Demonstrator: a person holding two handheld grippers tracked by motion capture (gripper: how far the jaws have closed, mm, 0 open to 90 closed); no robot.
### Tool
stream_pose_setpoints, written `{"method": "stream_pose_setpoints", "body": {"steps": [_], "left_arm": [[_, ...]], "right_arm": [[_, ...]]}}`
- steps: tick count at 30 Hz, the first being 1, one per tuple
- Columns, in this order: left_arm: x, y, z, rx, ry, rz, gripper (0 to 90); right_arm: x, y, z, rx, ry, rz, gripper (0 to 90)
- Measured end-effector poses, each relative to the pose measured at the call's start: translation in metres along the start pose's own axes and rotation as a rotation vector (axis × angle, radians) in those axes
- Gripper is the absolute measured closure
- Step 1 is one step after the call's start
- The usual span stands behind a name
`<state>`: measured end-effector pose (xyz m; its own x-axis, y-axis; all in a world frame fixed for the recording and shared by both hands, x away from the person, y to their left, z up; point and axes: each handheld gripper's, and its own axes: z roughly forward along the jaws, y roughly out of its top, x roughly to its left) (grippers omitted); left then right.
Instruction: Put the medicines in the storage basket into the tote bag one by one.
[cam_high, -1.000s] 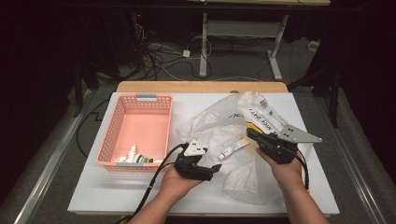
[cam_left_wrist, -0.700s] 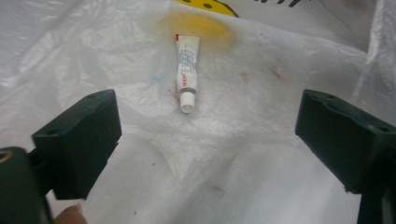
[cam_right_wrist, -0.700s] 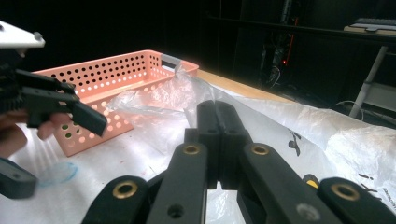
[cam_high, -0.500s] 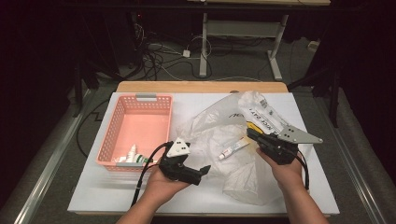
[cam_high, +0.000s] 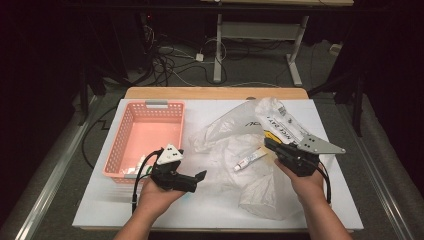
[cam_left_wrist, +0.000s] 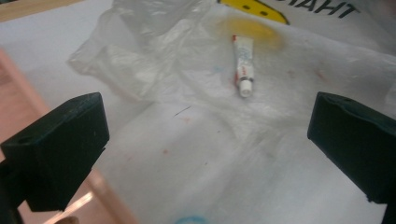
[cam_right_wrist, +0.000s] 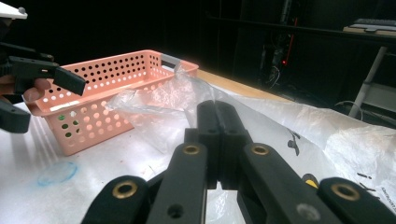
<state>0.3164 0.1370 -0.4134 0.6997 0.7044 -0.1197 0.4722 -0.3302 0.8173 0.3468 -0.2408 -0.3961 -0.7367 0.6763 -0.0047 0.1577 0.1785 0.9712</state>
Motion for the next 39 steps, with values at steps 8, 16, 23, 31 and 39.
{"method": "stream_pose_setpoints", "body": {"steps": [8,16,23,31,39], "left_arm": [[0.021,-0.004,-0.016,-0.012,0.052,-0.048,0.0],[0.043,-0.010,-0.030,-0.017,0.111,-0.094,0.0],[0.060,-0.016,-0.042,-0.012,0.168,-0.125,0.0],[0.073,-0.023,-0.052,-0.002,0.241,-0.144,0.0],[0.078,-0.027,-0.052,0.021,0.225,-0.161,0.0]], "right_arm": [[-0.001,-0.001,0.001,0.001,0.004,-0.010,90.0],[-0.002,-0.002,-0.001,0.000,0.000,-0.006,90.0],[-0.002,-0.002,-0.001,0.002,-0.003,0.001,90.0],[-0.003,-0.002,-0.001,-0.006,-0.004,-0.004,90.0],[-0.003,-0.002,-0.002,-0.001,-0.004,0.003,90.0]]}}
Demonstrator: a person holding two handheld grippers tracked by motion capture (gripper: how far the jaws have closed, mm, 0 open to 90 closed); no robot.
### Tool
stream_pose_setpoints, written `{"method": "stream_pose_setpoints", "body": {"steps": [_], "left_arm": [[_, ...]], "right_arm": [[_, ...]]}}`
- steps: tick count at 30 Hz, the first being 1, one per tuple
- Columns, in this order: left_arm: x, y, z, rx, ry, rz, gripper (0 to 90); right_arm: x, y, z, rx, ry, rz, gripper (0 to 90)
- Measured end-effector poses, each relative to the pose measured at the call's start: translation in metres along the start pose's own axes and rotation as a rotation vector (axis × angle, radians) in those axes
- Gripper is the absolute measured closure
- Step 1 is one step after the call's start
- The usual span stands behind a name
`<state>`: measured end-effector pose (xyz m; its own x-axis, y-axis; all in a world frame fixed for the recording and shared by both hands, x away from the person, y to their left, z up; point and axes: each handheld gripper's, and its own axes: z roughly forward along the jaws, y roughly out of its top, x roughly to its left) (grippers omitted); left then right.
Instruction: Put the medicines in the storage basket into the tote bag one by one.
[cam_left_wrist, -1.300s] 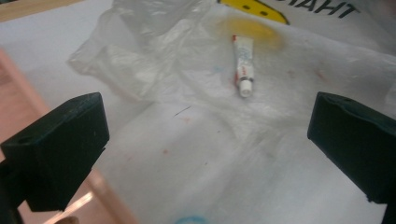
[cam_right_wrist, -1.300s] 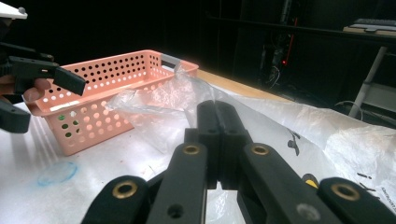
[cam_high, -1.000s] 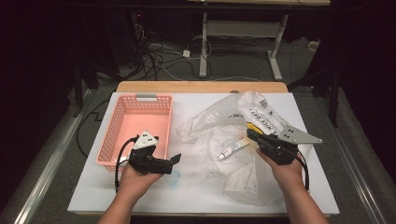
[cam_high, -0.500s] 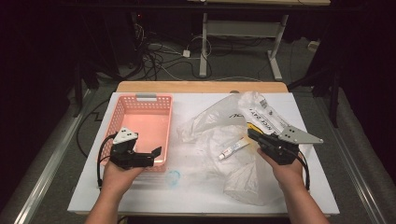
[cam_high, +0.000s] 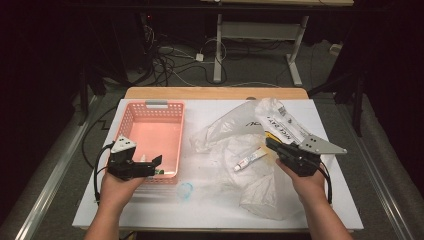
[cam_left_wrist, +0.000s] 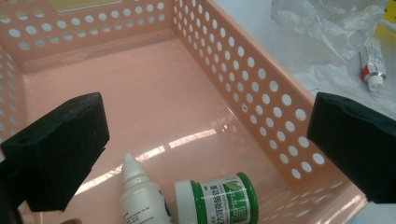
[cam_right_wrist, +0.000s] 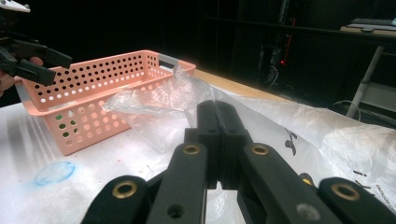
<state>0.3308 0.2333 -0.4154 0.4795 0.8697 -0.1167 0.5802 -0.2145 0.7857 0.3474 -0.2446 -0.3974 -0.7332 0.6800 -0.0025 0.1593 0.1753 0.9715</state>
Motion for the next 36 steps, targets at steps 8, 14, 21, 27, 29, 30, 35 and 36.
{"method": "stream_pose_setpoints", "body": {"steps": [8,14,21,27,29,30,35,36], "left_arm": [[-0.002,0.000,0.009,0.092,0.021,0.011,0.0],[0.000,0.004,0.014,0.172,0.030,-0.005,2.1],[0.008,0.011,0.020,0.296,-0.001,-0.047,8.1],[0.009,0.014,0.029,0.458,0.014,-0.028,12.7],[0.010,0.014,0.032,0.498,0.005,-0.038,14.8],[0.010,0.015,0.033,0.517,-0.004,-0.043,15.1],[0.009,0.021,0.038,0.592,-0.026,-0.060,19.2],[0.009,0.022,0.039,0.607,-0.028,-0.063,20.3]], "right_arm": [[0.001,0.000,0.002,0.003,-0.002,0.001,90.0],[0.000,-0.001,0.002,0.007,0.001,-0.004,90.0],[0.002,0.000,0.002,0.006,0.004,-0.007,90.0],[0.002,0.000,0.001,0.000,0.005,-0.009,90.0],[0.002,0.000,0.001,0.001,0.005,-0.011,90.0],[0.002,0.000,0.001,0.002,0.005,-0.012,90.0],[0.003,0.000,0.001,0.011,0.002,-0.019,90.0],[0.003,-0.001,0.002,0.012,0.002,-0.018,90.0]]}}
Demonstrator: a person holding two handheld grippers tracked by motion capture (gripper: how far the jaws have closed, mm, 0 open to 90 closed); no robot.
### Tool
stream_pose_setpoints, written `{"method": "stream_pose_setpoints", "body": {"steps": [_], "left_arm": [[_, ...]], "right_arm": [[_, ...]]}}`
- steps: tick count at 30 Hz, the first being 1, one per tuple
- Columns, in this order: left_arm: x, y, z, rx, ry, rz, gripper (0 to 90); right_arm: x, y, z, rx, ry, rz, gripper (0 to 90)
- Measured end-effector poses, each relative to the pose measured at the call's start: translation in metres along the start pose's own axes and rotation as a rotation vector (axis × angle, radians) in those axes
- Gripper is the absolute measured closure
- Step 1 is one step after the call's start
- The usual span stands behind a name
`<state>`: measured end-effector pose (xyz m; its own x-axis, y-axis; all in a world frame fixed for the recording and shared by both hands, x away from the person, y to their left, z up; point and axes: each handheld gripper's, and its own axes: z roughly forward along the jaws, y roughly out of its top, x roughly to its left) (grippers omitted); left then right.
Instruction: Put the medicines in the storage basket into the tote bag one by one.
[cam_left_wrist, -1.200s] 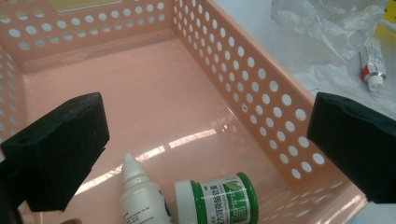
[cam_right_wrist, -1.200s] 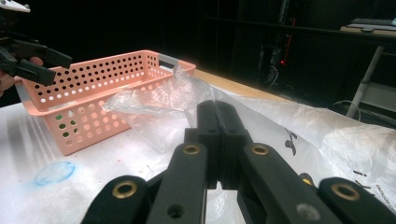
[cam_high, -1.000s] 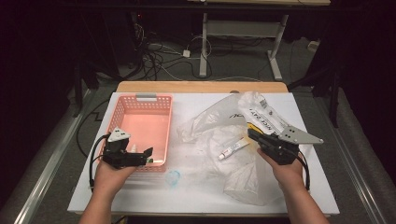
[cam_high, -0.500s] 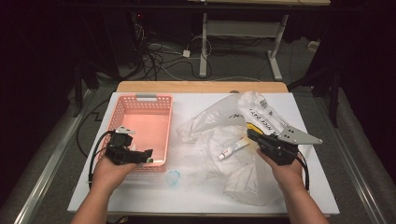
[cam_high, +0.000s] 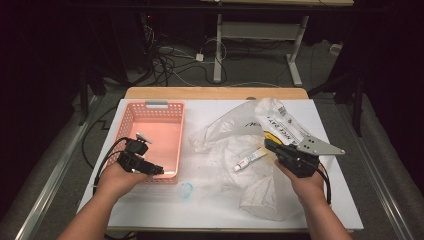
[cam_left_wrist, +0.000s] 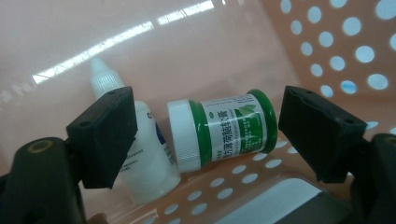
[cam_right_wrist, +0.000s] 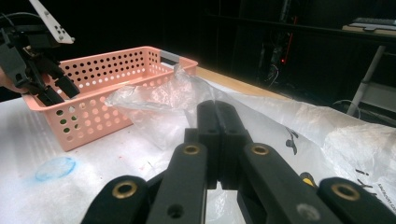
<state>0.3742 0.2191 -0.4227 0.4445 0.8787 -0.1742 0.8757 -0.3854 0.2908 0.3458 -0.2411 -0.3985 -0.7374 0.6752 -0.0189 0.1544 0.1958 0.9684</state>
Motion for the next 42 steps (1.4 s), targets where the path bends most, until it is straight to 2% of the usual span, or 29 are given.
{"method": "stream_pose_setpoints", "body": {"steps": [4,8,14,17,23,32,42], "left_arm": [[-0.001,0.007,0.000,0.028,0.002,-0.002,21.2],[0.000,0.009,0.004,0.076,-0.012,-0.026,21.8],[-0.002,0.015,0.007,0.151,-0.019,-0.032,23.5],[0.000,0.018,0.008,0.183,-0.044,-0.039,25.0],[0.005,0.023,0.013,0.206,-0.084,-0.060,30.1],[0.005,0.031,0.019,0.240,-0.079,-0.070,30.3],[0.007,0.033,0.023,0.284,-0.109,-0.071,29.3]], "right_arm": [[0.001,0.000,0.001,0.000,-0.001,0.004,90.0],[0.000,0.000,0.000,-0.004,-0.001,0.009,90.0],[0.000,0.000,0.000,-0.005,0.002,0.005,90.0],[0.000,0.000,0.000,-0.003,0.000,0.006,90.0],[0.000,0.000,-0.001,-0.005,0.000,0.011,90.0],[0.000,0.000,0.000,-0.006,0.003,0.007,90.0],[0.001,0.000,0.000,-0.008,0.004,0.017,90.0]]}}
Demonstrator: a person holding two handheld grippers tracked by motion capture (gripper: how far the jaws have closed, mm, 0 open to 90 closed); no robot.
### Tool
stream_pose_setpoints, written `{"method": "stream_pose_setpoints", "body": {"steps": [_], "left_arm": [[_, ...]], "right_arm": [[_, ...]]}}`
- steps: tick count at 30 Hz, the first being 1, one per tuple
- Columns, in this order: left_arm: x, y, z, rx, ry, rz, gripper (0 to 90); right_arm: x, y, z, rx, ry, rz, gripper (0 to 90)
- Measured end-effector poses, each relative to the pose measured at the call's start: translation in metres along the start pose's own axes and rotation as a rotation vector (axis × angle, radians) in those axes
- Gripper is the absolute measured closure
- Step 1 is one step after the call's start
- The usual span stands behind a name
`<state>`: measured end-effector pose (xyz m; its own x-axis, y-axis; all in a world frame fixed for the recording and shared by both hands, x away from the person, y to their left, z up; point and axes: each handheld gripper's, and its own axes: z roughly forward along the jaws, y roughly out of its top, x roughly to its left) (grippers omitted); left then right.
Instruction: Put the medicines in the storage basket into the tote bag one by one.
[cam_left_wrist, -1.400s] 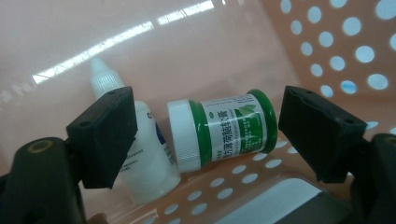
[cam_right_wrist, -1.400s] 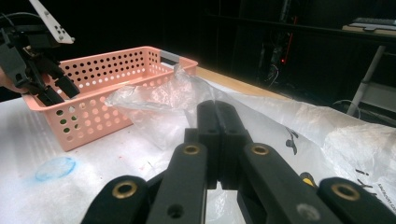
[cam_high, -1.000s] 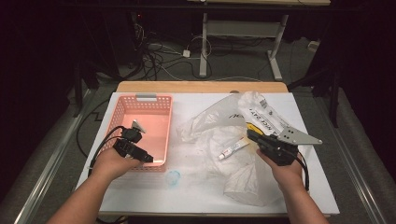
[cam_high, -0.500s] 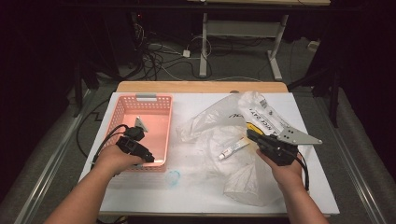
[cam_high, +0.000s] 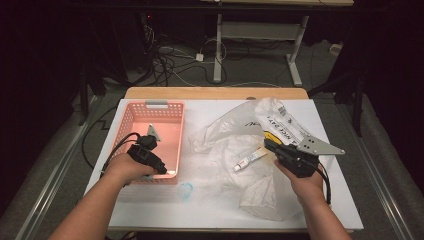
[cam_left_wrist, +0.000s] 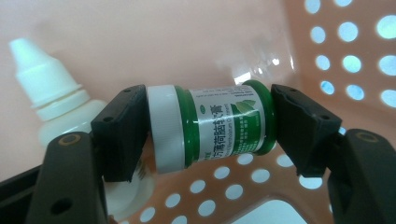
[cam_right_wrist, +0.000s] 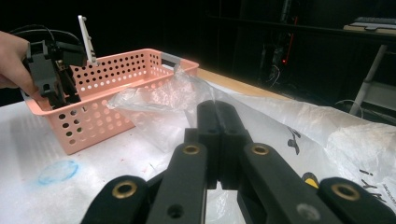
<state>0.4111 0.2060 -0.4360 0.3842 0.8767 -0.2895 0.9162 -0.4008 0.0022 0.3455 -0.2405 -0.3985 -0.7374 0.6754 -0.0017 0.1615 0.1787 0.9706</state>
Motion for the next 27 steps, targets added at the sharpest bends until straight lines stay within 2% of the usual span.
{"method": "stream_pose_setpoints", "body": {"steps": [3,7,15,27], "left_arm": [[0.000,0.000,0.000,0.006,-0.008,0.001,29.3],[-0.001,0.000,0.000,-0.004,0.002,0.007,30.0],[-0.010,-0.005,-0.006,-0.093,0.084,0.057,33.7],[-0.016,-0.010,-0.010,-0.164,0.128,0.101,34.9]], "right_arm": [[0.000,0.001,0.000,-0.003,0.001,-0.004,90.0],[0.000,0.000,0.000,-0.001,0.000,-0.001,90.0],[0.000,0.000,0.000,-0.003,0.000,-0.003,90.0],[0.000,0.000,0.000,-0.002,0.000,-0.001,90.0]]}}
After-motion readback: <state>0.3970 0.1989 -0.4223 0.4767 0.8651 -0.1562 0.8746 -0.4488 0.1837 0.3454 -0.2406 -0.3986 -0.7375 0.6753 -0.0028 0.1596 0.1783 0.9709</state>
